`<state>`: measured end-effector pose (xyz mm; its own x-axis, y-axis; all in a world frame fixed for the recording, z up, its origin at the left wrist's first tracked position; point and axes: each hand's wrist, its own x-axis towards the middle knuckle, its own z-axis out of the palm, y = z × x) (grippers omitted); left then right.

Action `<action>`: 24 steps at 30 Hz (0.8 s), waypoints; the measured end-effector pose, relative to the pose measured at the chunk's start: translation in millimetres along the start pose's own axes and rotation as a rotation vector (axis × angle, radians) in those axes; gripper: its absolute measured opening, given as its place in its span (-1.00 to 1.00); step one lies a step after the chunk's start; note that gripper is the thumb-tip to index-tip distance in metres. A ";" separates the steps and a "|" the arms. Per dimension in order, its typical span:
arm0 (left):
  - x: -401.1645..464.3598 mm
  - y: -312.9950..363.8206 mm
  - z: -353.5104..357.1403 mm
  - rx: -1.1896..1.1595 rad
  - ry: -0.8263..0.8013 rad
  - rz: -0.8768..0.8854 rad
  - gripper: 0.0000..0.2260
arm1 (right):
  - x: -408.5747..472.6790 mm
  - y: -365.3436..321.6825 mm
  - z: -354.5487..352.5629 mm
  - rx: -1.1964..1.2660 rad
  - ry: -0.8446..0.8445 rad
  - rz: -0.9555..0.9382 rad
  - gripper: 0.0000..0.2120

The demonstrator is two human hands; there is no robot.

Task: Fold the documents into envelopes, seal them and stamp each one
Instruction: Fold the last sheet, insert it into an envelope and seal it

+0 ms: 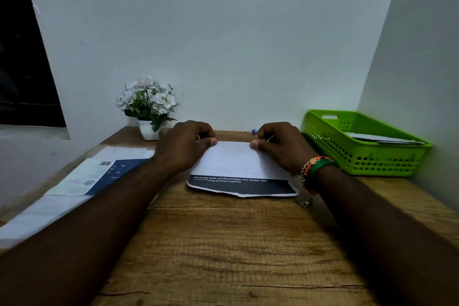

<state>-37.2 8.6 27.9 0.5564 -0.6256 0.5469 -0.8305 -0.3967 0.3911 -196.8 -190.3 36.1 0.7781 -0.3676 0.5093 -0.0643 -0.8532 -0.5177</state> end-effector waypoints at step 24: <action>-5.5 -1.8 -14.3 -0.171 -0.057 0.066 -0.76 | -9.0 -7.3 -33.6 -0.047 -0.177 -0.146 -0.85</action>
<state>-38.3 22.4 34.8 0.4944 -0.6853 0.5348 -0.8457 -0.2369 0.4782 -224.3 -193.2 58.4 0.8786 -0.1714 0.4458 0.0316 -0.9105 -0.4123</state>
